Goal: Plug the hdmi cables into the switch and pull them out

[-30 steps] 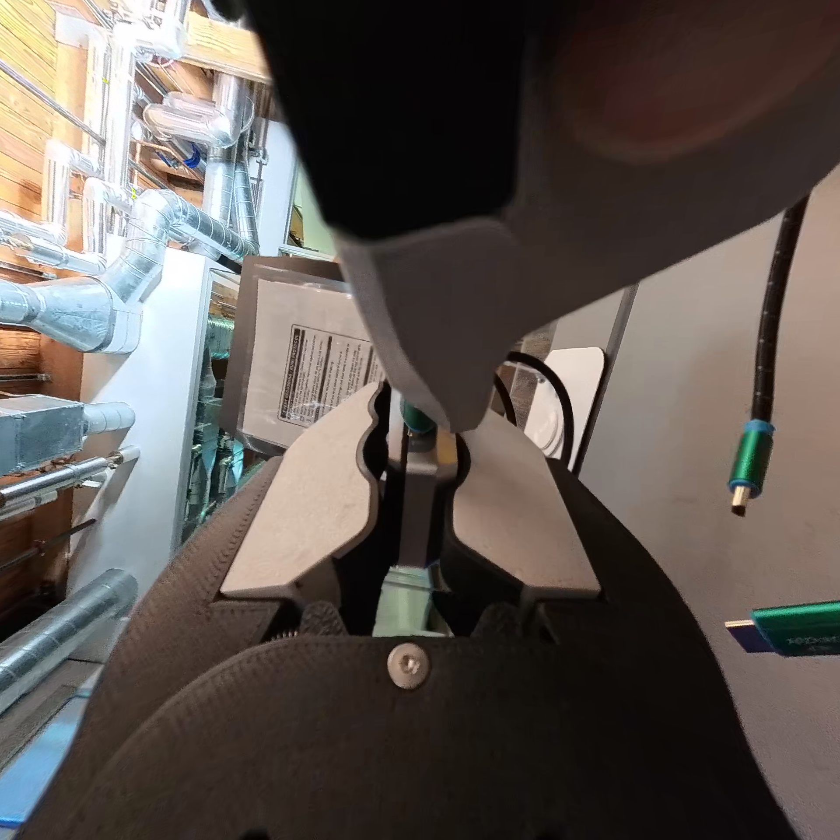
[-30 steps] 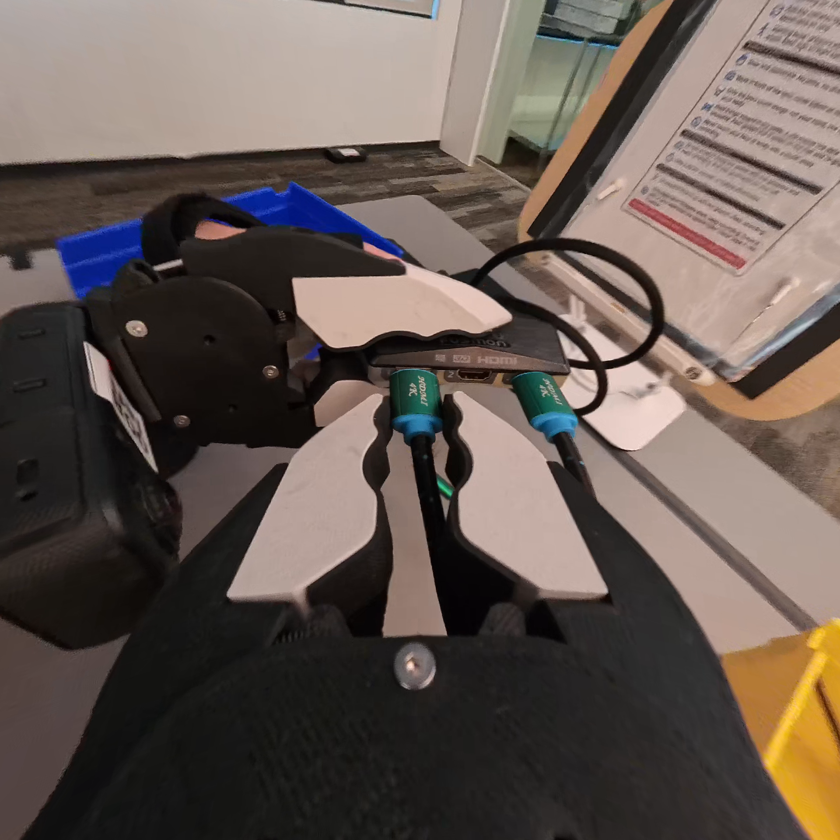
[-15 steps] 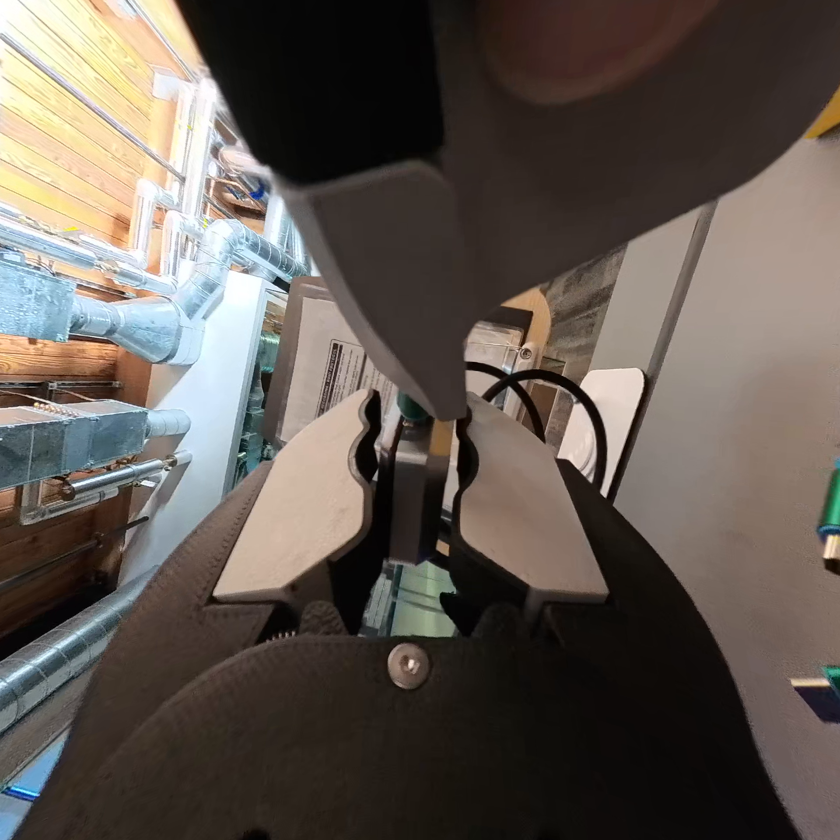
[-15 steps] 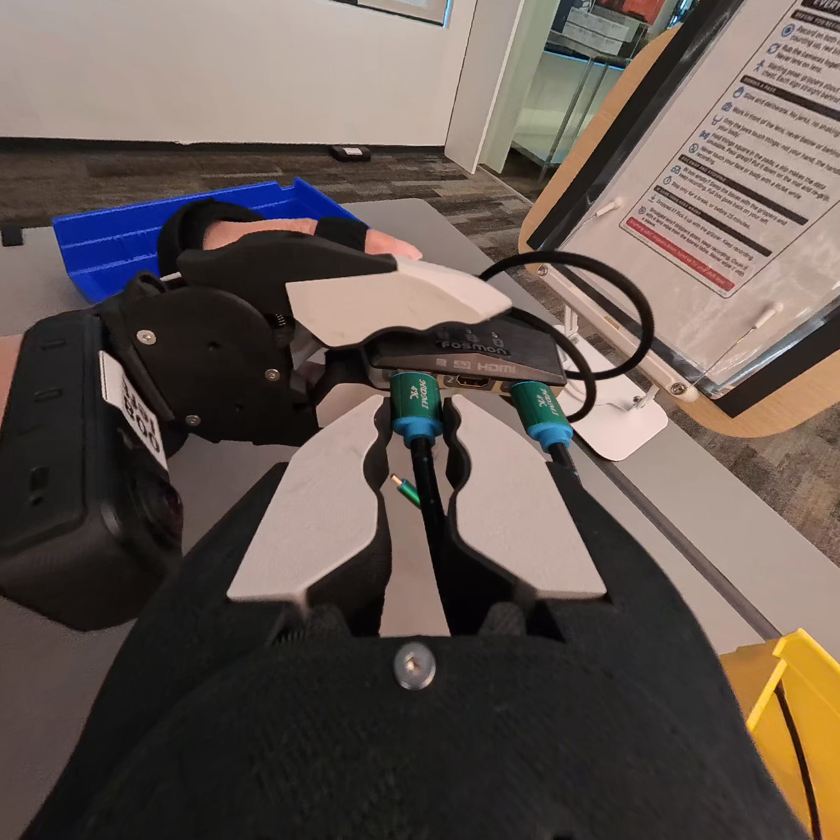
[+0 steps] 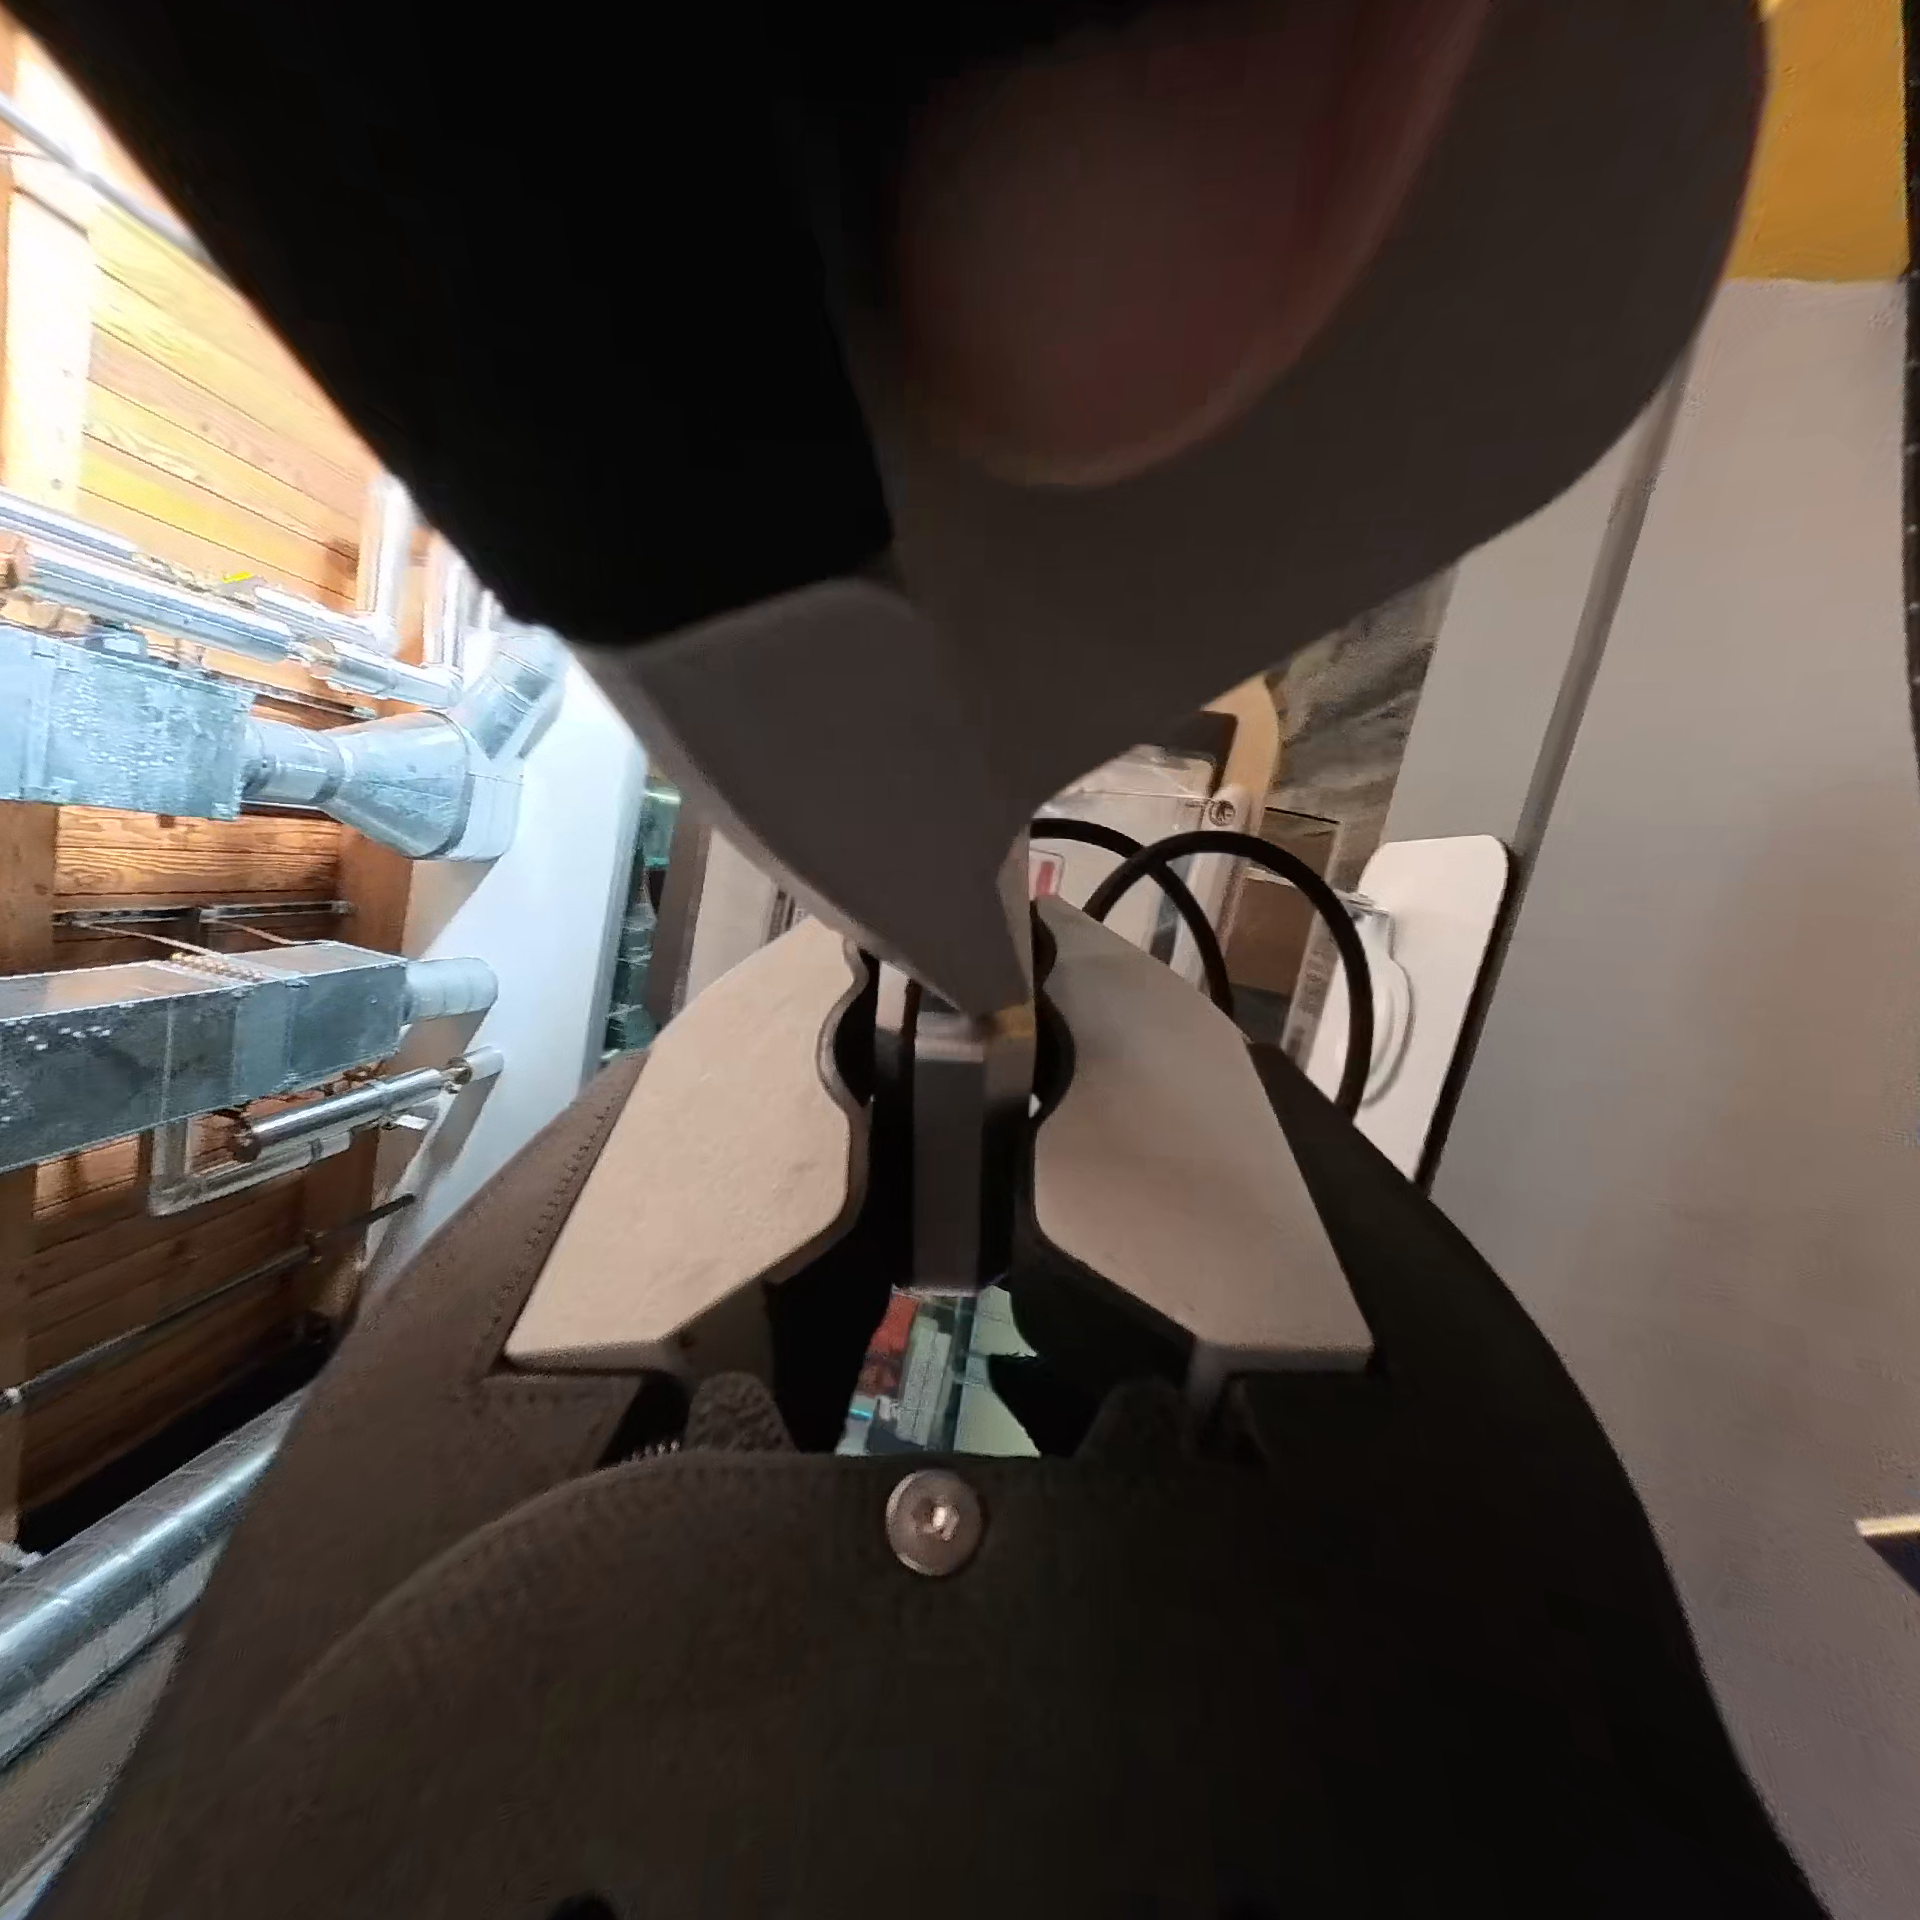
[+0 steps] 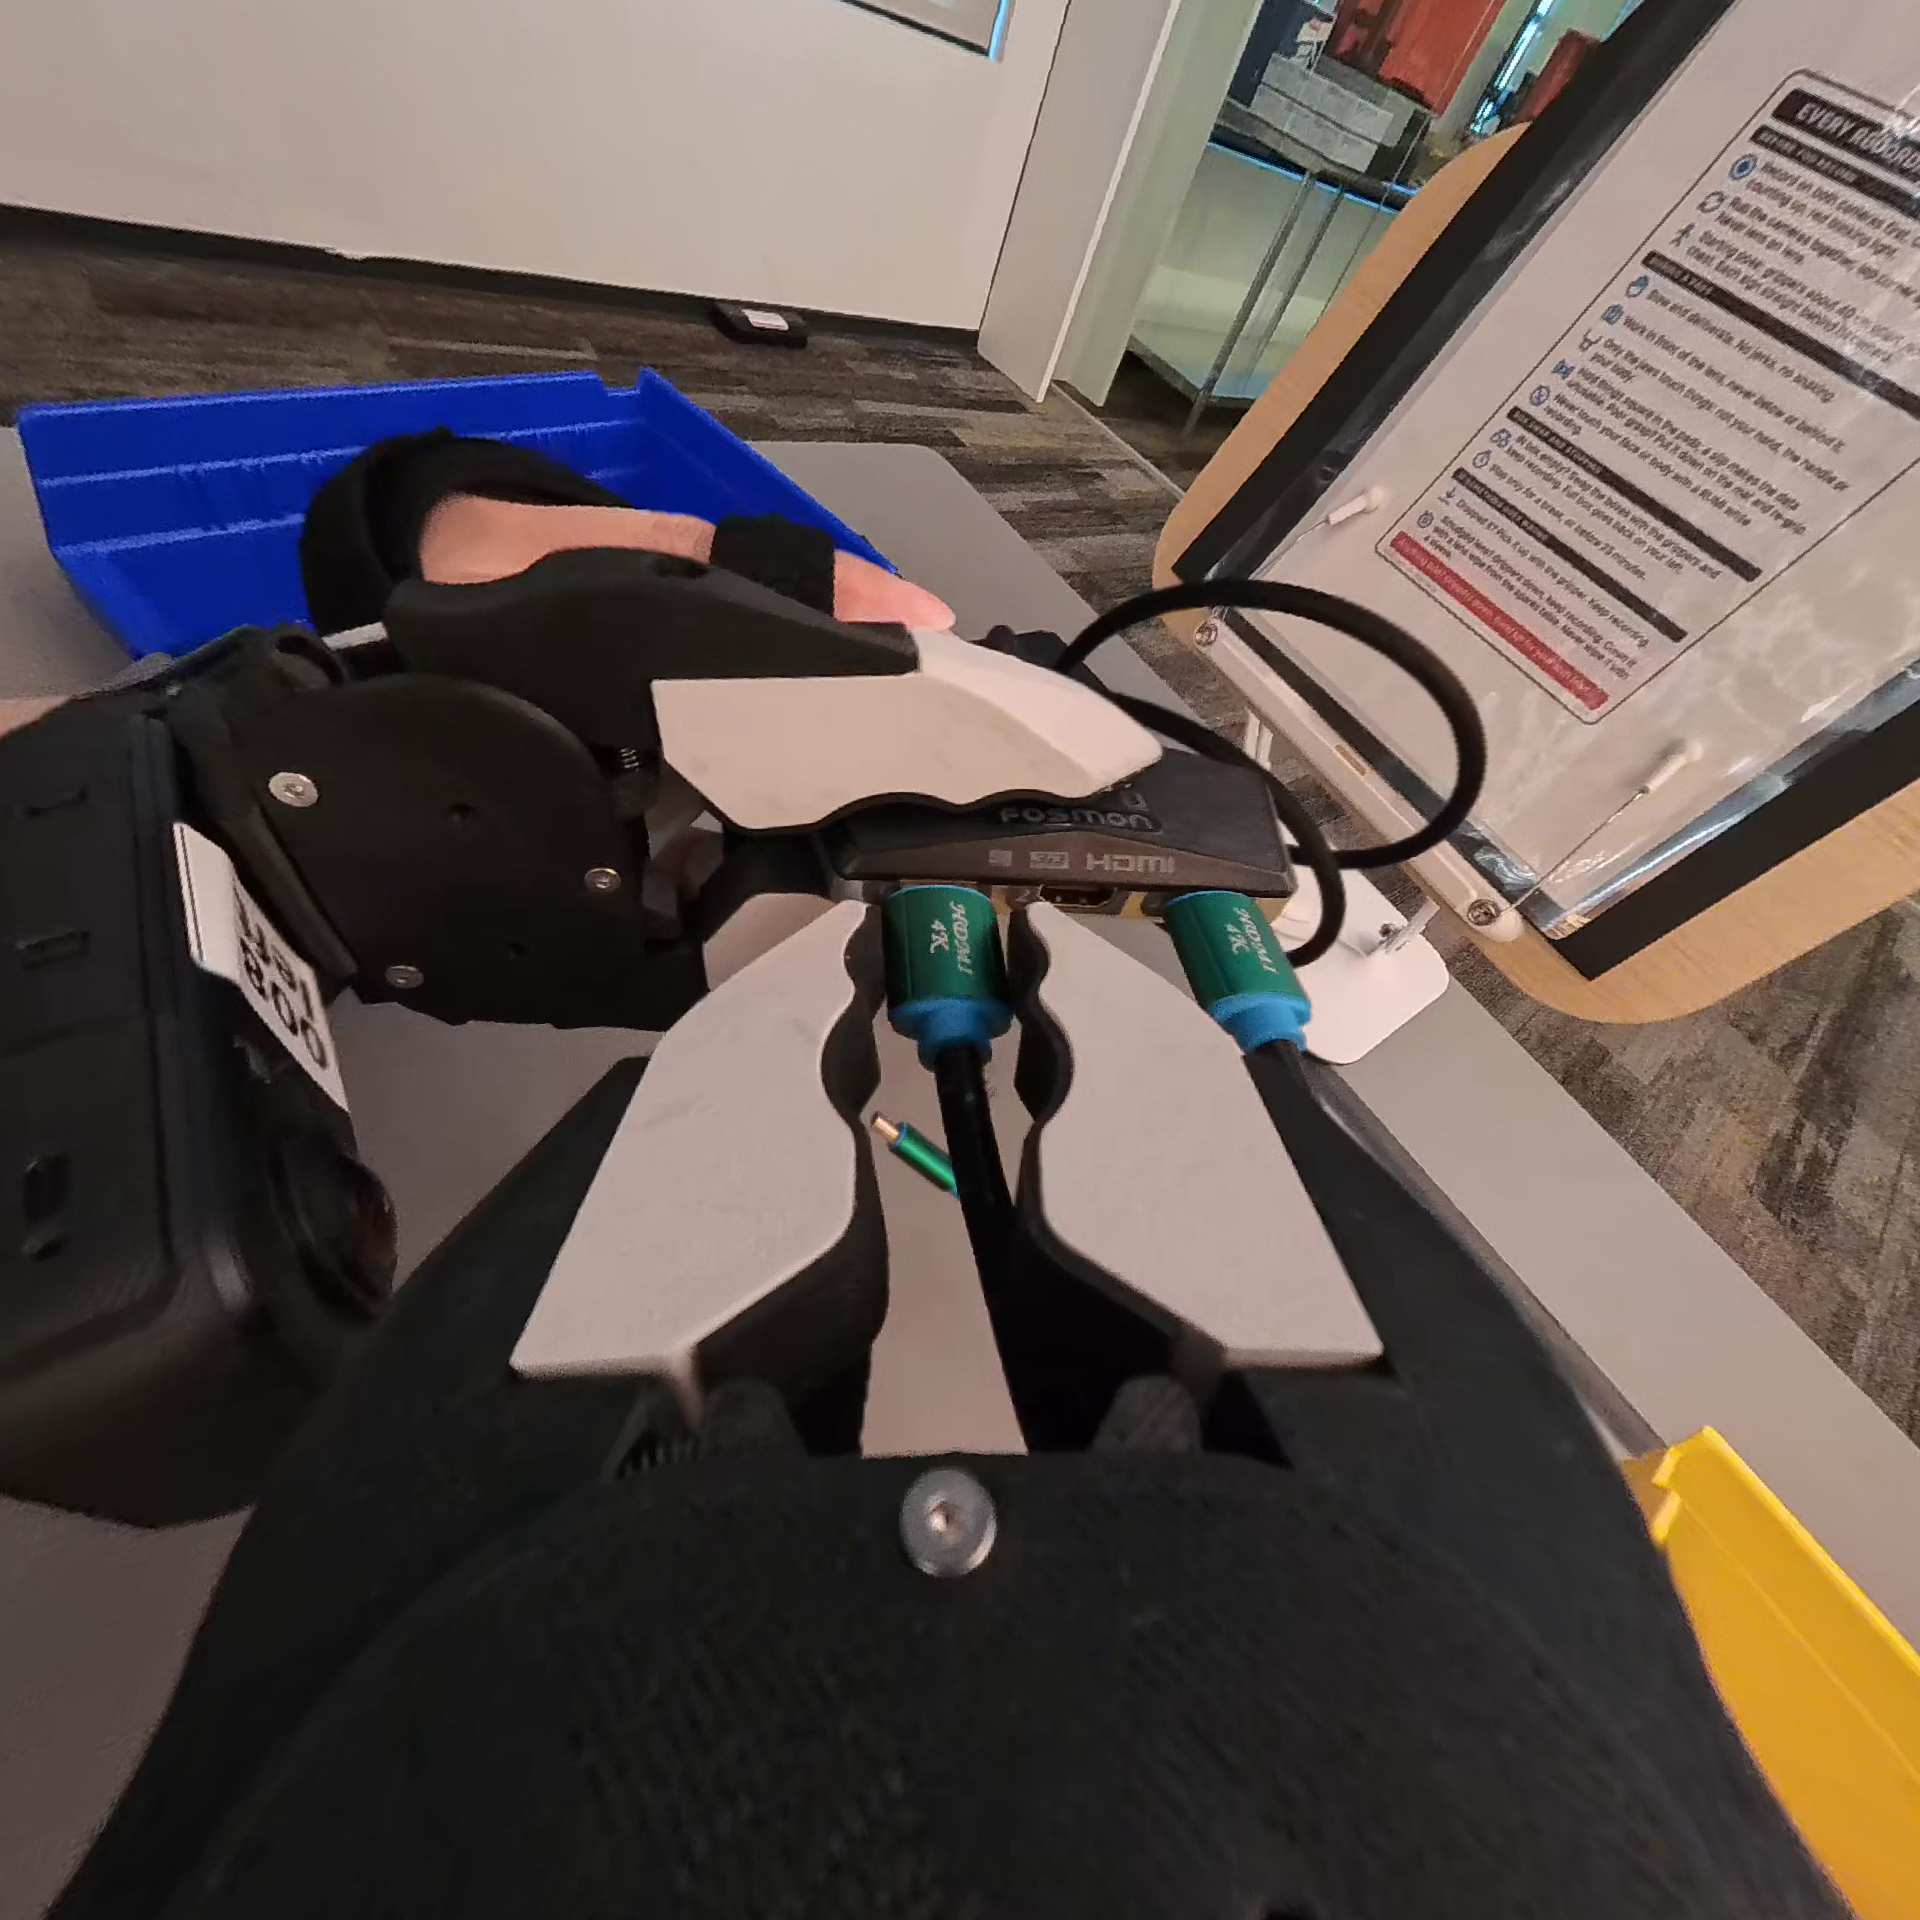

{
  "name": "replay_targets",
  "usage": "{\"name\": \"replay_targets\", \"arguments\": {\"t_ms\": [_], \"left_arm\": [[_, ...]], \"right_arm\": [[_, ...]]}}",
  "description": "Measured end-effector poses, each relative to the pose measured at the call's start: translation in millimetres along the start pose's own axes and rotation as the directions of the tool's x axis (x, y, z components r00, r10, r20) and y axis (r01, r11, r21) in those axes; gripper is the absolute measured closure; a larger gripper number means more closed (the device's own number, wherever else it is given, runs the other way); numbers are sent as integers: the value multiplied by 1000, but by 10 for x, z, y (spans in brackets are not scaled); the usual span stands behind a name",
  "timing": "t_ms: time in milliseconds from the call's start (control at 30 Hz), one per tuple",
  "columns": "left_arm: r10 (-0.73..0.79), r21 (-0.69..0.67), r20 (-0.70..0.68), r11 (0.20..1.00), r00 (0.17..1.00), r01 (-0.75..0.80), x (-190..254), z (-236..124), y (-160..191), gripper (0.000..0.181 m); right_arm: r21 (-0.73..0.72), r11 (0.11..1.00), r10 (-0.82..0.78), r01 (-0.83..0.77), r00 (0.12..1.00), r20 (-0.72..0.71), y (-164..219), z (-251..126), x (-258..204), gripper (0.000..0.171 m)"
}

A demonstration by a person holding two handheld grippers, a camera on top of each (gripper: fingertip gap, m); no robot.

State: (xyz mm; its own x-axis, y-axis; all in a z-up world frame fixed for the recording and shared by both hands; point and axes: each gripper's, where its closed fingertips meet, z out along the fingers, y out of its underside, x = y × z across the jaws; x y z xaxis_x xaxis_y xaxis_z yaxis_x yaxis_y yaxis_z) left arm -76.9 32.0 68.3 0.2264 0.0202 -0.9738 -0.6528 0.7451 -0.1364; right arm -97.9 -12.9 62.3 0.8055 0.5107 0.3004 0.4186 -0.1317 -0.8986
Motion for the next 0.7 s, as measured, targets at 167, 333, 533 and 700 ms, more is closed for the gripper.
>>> {"name": "replay_targets", "arguments": {"t_ms": [167, 333, 533, 700], "left_arm": [[-35, 17, 14, 999, 999, 35, -10, 22, 8, 157], [-118, -260, -42, 960, 992, 104, 6, 152, 836, 158], [-296, -219, 80, 926, 952, 306, -619, -79, 1095, 158], [-353, -161, 4, 923, 936, 349, -646, -134, 701, 159]], "right_arm": [[-4, 1000, -7, 7, 1000, -10, -2, 7, 9, 147], [165, 977, 117, -136, 986, 120, -299, -398, 115, 148], [256, 962, 85, -93, 996, 40, -472, -959, 458, 148], [234, 963, 102, -138, 982, 158, -470, -926, 323, 148]]}}
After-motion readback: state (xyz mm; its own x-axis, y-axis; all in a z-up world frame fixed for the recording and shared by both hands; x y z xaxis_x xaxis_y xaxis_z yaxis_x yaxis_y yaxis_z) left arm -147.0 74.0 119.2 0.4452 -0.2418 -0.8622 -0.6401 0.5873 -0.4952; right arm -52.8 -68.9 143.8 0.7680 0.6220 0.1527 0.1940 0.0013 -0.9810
